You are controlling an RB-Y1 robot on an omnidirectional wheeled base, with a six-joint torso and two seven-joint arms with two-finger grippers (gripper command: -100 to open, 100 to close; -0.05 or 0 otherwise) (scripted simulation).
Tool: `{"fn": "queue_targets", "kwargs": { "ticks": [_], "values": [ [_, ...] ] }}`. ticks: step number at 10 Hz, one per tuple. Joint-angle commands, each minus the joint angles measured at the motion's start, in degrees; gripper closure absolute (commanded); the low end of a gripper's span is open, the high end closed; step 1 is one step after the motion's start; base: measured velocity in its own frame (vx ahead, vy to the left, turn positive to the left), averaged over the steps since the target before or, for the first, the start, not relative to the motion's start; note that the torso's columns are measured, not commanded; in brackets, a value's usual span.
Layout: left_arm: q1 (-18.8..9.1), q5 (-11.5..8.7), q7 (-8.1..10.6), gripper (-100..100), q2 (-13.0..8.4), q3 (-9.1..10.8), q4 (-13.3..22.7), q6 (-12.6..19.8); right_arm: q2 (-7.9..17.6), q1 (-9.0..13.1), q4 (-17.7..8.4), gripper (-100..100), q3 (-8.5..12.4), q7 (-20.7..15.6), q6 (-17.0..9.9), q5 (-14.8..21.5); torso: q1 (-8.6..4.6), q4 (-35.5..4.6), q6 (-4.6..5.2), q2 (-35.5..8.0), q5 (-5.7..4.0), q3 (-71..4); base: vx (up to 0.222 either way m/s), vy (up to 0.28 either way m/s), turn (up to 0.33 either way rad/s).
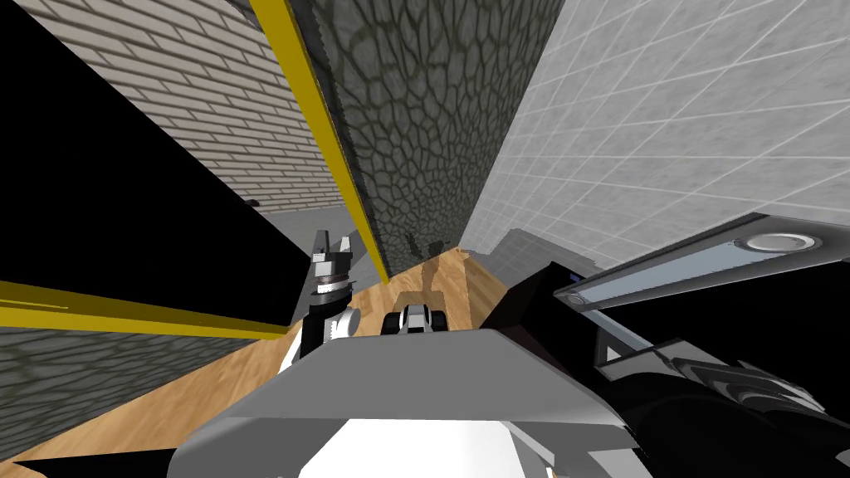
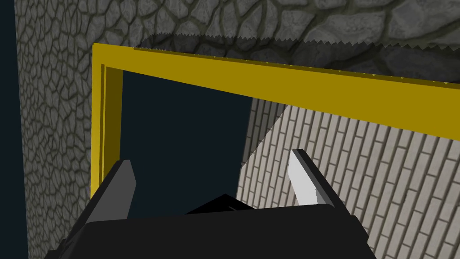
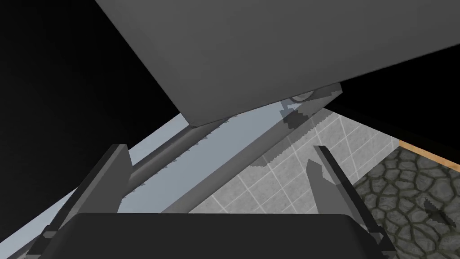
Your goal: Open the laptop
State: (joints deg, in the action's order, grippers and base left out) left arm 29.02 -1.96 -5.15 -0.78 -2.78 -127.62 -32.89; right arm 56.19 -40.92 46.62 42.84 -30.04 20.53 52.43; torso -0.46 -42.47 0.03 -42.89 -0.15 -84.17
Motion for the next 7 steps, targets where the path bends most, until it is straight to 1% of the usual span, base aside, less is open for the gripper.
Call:
{"fn": "queue_targets", "kwargs": {
  "ticks": [1, 2, 3, 4, 5, 6, 7],
  "values": [
    [0.00, 0.00, 0.00, 0, 0.00, 0.00, 0.00, 0.00, -1.33, 1.22, 1.32, -100, 0.37, -3.81, 1.85, 0.29, 0.15, 0.05, 0.01, 0.20, 0.03, -0.11, -0.227, -0.183, 0.062],
    [0.00, 0.00, 0.00, 0, 0.00, 0.00, 0.00, 0.00, -2.07, 1.66, 2.15, -100, 0.55, -5.45, 2.51, 0.46, 0.41, 0.14, -0.02, 0.46, 0.12, -0.29, -0.203, -0.166, 0.063],
    [0.00, 0.00, 0.00, 0, 0.00, 0.00, 0.00, 0.00, -2.07, 1.66, 2.15, -100, 0.55, -5.45, 2.51, 0.46, 0.58, 0.22, -0.04, 0.71, 0.19, -0.46, -0.136, -0.095, 0.029],
    [0.01, 0.00, 0.00, 0, 0.01, -0.01, 0.00, 0.00, -2.89, 2.13, 3.06, -100, 0.75, -7.22, 3.22, 0.66, 0.79, 0.28, -0.03, 0.94, 0.25, -0.60, -0.150, -0.117, 0.038],
    [0.01, 0.00, 0.00, 0, 0.01, -0.01, 0.00, 0.00, -2.89, 2.13, 3.06, -100, 0.75, -7.22, 3.22, 0.66, 0.60, 0.27, -0.05, 0.82, 0.23, -0.56, -0.119, -0.089, 0.038],
    [0.02, 0.00, 0.00, 0, 0.01, -0.01, 0.00, 0.00, -3.75, 2.63, 4.03, -100, 0.97, -9.12, 3.97, 0.87, 0.58, 0.23, -0.04, 0.78, 0.18, -0.50, -0.112, -0.096, 0.058],
    [0.02, 0.00, 0.00, 0, 0.01, -0.01, 0.00, 0.00, -4.66, 3.15, 5.06, -100, 1.19, -11.14, 4.76, 1.09, 0.45, 0.21, -0.05, 0.68, 0.15, -0.44, -0.229, -0.201, 0.115]
  ]
}}
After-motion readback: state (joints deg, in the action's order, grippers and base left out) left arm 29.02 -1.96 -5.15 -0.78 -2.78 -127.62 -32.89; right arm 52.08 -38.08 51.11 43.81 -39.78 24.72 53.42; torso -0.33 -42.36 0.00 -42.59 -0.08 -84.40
